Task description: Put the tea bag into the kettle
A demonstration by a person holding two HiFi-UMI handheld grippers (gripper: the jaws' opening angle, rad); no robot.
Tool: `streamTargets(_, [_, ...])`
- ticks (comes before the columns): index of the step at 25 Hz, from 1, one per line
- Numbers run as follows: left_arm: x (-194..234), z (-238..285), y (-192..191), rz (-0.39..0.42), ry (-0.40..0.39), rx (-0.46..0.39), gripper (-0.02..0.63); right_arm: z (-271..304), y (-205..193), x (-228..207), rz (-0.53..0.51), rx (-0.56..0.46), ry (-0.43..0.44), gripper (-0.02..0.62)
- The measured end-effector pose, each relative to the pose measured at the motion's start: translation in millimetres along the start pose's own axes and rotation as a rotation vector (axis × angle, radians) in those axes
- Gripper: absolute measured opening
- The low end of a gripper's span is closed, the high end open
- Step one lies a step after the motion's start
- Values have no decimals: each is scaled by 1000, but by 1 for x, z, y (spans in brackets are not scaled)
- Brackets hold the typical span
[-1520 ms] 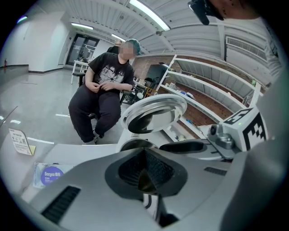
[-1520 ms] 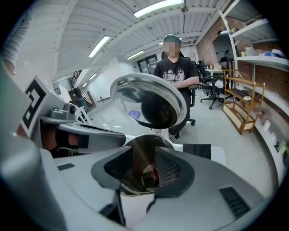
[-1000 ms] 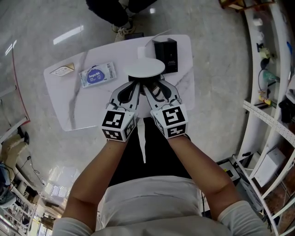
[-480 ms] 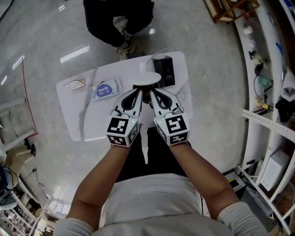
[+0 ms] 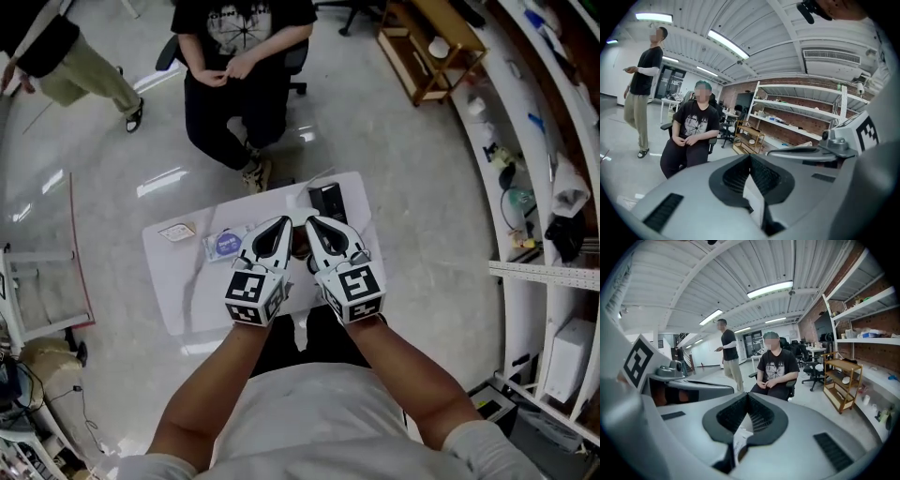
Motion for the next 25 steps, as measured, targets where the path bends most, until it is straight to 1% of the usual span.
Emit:
streamTargets(3, [-14, -5, 26, 26, -15, -36, 8, -11, 26, -2, 1, -43, -5, 10])
streamTargets(6, [-25, -11, 52, 43, -24, -73, 8, -20, 50, -1, -21, -75, -5, 9])
streamTargets(9, [-38, -21, 77, 31, -38, -107, 8, -30, 77, -2, -35, -111, -11, 9])
streamTargets(11, [-45, -25, 96, 23, -50, -138, 8, -33, 98, -6, -23, -149, -13, 9])
streamTargets(14, [-51, -29, 119, 43, -49, -177, 8, -37, 124, -12, -23, -188, -16, 9])
streamTargets(17, [-58, -31, 138, 40, -51, -206, 8, -44, 143, -9, -49, -212, -6, 9])
streamTargets(20, [-67, -37, 157, 54, -65, -240, 8, -49, 158, -2, -72, -236, 11, 9])
streamTargets(25, [-78, -39, 169, 93, -79, -274, 8, -56, 171, -3, -92, -271, 16, 9])
Point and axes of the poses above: the fingertips, and each gripper's own axes: z forward along the fingers, x to its left, y out of its top, the point moved 2 cm from there along -z, backward along the fingers, and after that the axes turned 5 degrees about -z, right-handed, at the moved point
